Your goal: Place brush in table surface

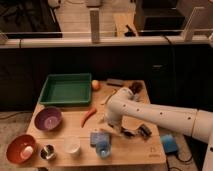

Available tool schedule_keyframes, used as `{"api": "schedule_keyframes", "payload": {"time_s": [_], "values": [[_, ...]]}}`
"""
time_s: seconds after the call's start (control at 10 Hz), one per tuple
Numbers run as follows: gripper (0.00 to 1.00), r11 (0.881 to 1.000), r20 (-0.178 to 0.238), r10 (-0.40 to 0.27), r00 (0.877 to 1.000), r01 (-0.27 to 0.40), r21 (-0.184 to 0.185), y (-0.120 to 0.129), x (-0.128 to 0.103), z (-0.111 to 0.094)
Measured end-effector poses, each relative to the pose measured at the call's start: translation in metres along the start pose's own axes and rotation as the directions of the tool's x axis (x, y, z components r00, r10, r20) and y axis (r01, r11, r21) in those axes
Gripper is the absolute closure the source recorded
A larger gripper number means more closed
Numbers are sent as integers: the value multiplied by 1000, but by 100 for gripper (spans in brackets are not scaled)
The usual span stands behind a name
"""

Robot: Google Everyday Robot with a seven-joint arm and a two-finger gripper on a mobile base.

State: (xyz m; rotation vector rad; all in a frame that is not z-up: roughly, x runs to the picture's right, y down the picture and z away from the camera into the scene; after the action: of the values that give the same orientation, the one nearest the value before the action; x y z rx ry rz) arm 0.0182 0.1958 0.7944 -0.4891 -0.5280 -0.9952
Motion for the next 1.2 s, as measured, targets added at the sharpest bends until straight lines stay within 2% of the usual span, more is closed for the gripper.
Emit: {"api": "schedule_keyframes", "payload": {"time_s": [0.2,0.3,0.4,0.5,0.6,0.7,0.8,1.0,1.1,1.2], "values": [[20,1000,-8,-7,1000,7,-15,-1,4,-13],[20,999,-13,-33,999,33,-22,3,13,-15],[20,994,-16,-101,995,100,-32,10,20,-15],[20,978,-16,-207,978,206,-42,16,27,-13],[20,947,-6,-318,948,317,-56,26,32,-12],[20,898,11,-434,901,434,-72,38,37,-11],[20,841,34,-534,845,535,-83,51,40,-9],[20,700,77,-704,706,708,-91,81,44,-4],[20,649,99,-748,656,754,-96,99,42,4],[20,626,108,-766,633,774,-97,111,39,13]]}}
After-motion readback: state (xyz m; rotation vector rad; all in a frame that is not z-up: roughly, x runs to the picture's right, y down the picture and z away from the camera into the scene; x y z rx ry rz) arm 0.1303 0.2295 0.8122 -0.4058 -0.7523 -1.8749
